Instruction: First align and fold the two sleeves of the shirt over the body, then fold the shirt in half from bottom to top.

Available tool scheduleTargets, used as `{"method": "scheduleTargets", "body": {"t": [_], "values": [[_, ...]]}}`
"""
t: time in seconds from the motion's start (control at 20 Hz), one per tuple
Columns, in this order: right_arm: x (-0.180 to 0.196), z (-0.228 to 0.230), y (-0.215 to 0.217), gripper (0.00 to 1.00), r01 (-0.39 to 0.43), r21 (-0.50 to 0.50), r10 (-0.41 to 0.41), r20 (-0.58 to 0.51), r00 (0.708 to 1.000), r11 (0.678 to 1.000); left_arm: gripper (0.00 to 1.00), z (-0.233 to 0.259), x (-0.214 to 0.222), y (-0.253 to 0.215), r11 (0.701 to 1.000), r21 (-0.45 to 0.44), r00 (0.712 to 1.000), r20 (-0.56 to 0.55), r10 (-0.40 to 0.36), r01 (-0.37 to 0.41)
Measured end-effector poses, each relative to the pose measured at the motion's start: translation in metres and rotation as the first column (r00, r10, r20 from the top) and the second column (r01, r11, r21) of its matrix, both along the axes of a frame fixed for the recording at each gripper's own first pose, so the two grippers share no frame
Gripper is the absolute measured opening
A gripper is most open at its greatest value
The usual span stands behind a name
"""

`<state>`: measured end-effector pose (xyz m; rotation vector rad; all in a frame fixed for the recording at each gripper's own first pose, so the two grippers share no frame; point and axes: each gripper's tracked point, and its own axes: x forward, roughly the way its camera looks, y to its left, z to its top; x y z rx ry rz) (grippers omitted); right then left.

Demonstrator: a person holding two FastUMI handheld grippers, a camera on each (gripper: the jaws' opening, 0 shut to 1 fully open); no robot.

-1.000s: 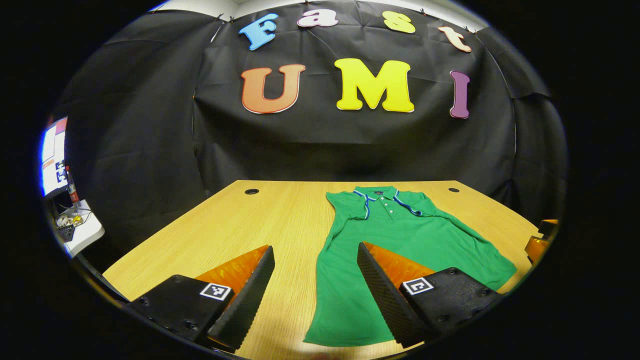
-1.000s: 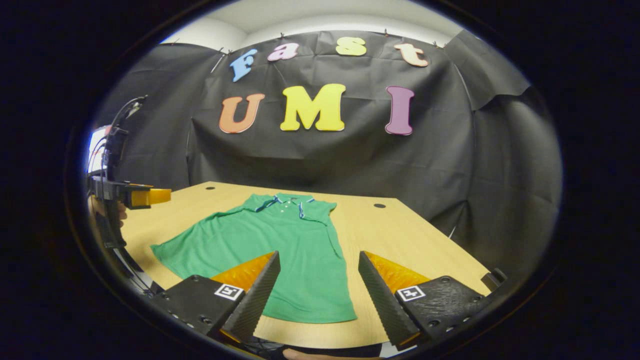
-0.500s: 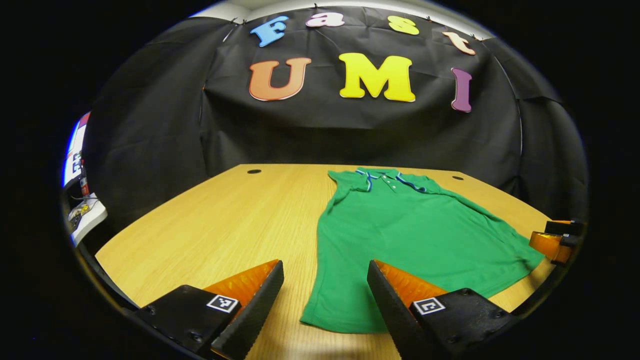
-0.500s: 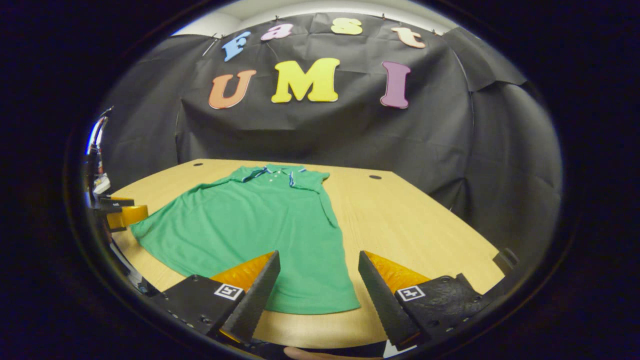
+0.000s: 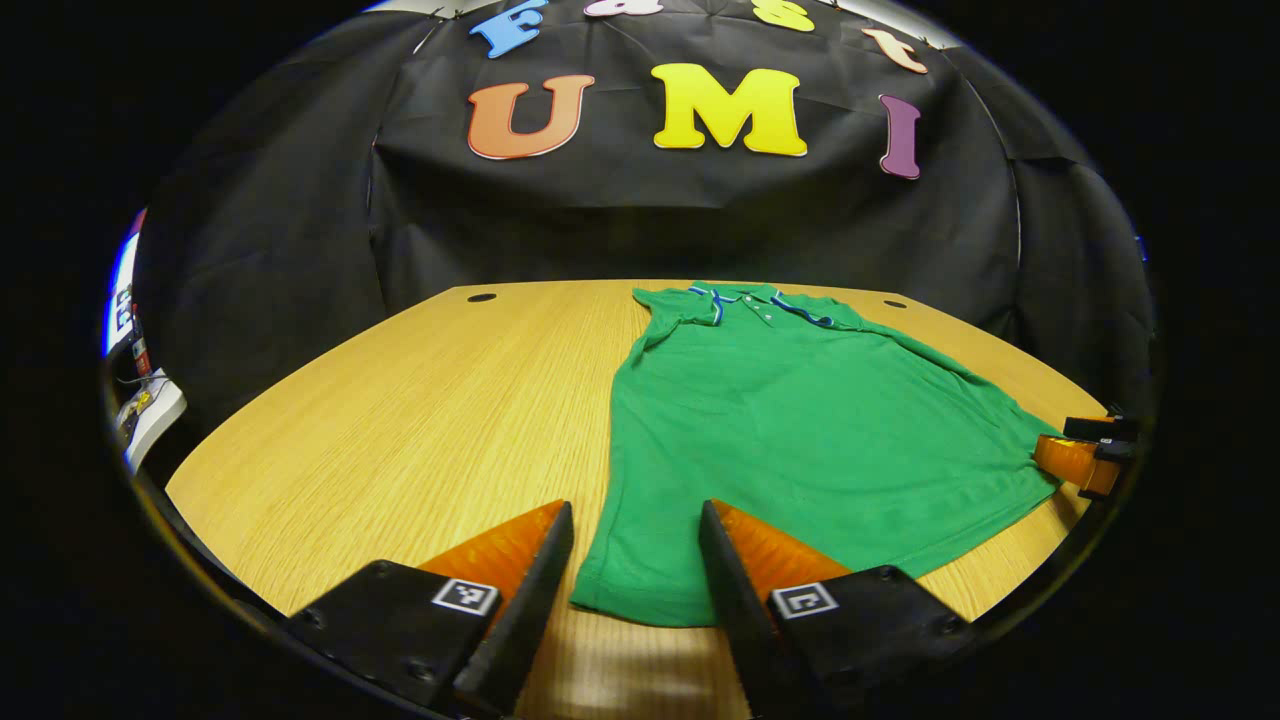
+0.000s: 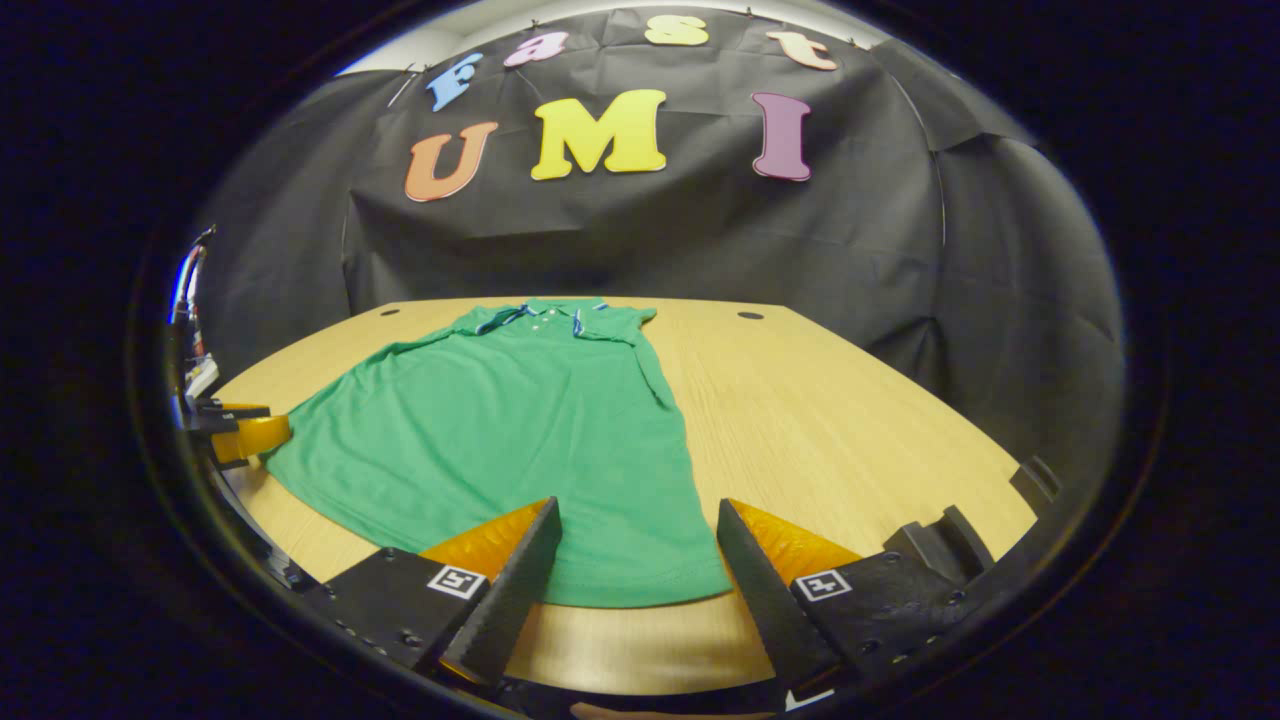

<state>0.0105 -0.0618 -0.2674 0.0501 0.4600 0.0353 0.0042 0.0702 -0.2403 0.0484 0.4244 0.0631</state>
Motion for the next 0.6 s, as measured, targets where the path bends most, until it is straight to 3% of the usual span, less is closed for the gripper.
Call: {"method": "scheduleTargets", "body": {"t": [0.05, 0.1, 0.15, 0.2, 0.25, 0.3, 0.35, 0.4, 0.5, 0.6], "values": [[0.004, -0.002, 0.001, 0.96, 0.001, 0.037, -0.001, -0.004, 1.000, 0.999, 0.74, -0.002, 0.001, -0.001, 1.000, 0.000, 1.000, -0.006, 0.003, -0.003], [0.007, -0.001, -0.001, 0.92, 0.021, 0.043, -0.021, -0.002, 1.000, 0.999, 0.73, -0.001, 0.002, 0.000, 1.000, 0.002, 1.000, -0.006, 0.010, -0.010], [0.010, -0.002, -0.003, 0.84, 0.028, 0.041, -0.028, 0.002, 1.000, 0.999, 0.60, -0.001, 0.005, -0.002, 1.000, 0.001, 1.000, -0.008, 0.006, -0.006], [0.011, -0.002, 0.002, 0.67, 0.015, 0.053, -0.015, -0.007, 1.000, 0.998, 0.56, -0.001, 0.007, -0.009, 1.000, -0.006, 1.000, -0.005, -0.014, 0.014], [0.013, -0.002, 0.006, 0.52, 0.009, 0.054, -0.009, -0.005, 1.000, 0.998, 0.33, 0.000, 0.009, -0.012, 1.000, -0.011, 1.000, 0.003, -0.016, 0.016], [0.014, -0.002, 0.011, 0.36, -0.002, 0.055, 0.003, -0.014, 1.000, 0.998, 0.19, 0.000, 0.012, -0.013, 1.000, -0.015, 1.000, 0.009, -0.017, 0.017], [0.014, -0.002, 0.013, 0.25, 0.000, 0.052, 0.001, -0.013, 1.000, 0.999, 0.12, 0.000, 0.014, -0.014, 1.000, -0.015, 1.000, 0.012, -0.018, 0.018], [0.018, -0.001, 0.014, 0.09, -0.008, 0.034, 0.008, -0.010, 1.000, 0.999, 0.11, 0.000, 0.017, -0.014, 1.000, -0.017, 1.000, 0.014, -0.017, 0.018], [0.019, 0.004, 0.016, 0.01, -0.022, 0.015, 0.022, -0.006, 1.000, 1.000, 0.08, 0.002, 0.018, -0.014, 0.999, -0.033, 1.000, 0.013, -0.013, 0.014], [0.020, 0.010, 0.014, 0.00, -0.040, 0.020, 0.040, -0.002, 0.999, 0.999, 0.08, 0.015, 0.021, -0.011, 0.999, -0.042, 0.999, 0.034, -0.007, 0.008]]}}
